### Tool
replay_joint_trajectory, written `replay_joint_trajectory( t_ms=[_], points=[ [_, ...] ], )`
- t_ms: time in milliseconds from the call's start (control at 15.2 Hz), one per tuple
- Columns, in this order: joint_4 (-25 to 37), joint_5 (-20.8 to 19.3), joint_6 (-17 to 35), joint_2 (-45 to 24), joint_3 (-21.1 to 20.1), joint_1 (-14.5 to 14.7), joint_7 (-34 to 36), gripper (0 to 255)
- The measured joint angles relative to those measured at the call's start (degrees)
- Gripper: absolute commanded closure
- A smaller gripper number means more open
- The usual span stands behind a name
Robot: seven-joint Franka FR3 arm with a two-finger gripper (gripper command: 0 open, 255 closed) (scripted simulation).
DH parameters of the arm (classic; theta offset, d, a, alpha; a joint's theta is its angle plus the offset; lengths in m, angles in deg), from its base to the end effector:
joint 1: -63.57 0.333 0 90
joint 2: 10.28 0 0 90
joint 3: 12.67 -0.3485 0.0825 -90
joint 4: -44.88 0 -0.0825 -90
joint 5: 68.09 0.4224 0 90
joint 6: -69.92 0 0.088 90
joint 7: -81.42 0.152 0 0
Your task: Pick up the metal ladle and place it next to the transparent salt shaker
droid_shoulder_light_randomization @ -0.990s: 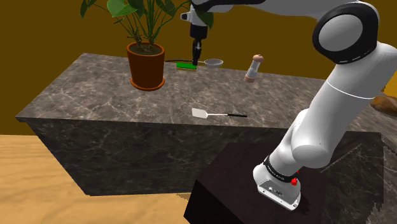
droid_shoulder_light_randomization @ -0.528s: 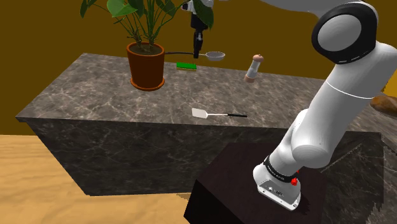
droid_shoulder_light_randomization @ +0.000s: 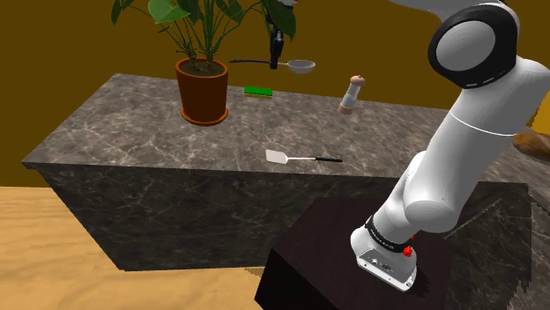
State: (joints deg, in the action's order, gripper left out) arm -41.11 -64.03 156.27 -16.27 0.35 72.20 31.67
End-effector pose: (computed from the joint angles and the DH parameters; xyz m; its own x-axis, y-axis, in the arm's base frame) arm 0.6150 -0.0295 0.5807 0.7006 0.7131 -0.0255 0.7076 -0.6990 -0.1033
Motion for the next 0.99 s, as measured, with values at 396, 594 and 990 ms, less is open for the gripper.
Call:
replay_joint_trajectory(
  t_ms=[396,594,990],
  points=[
    [-7.87,-2.11,0.82,7.03,2.35,-2.38,-4.72,255],
    [-10.83,-3.27,0.88,9.96,3.87,-3.84,-7.59,255],
    [-17.68,-6.23,1.96,15.98,7.43,-7.04,-13.92,255]
  ],
)
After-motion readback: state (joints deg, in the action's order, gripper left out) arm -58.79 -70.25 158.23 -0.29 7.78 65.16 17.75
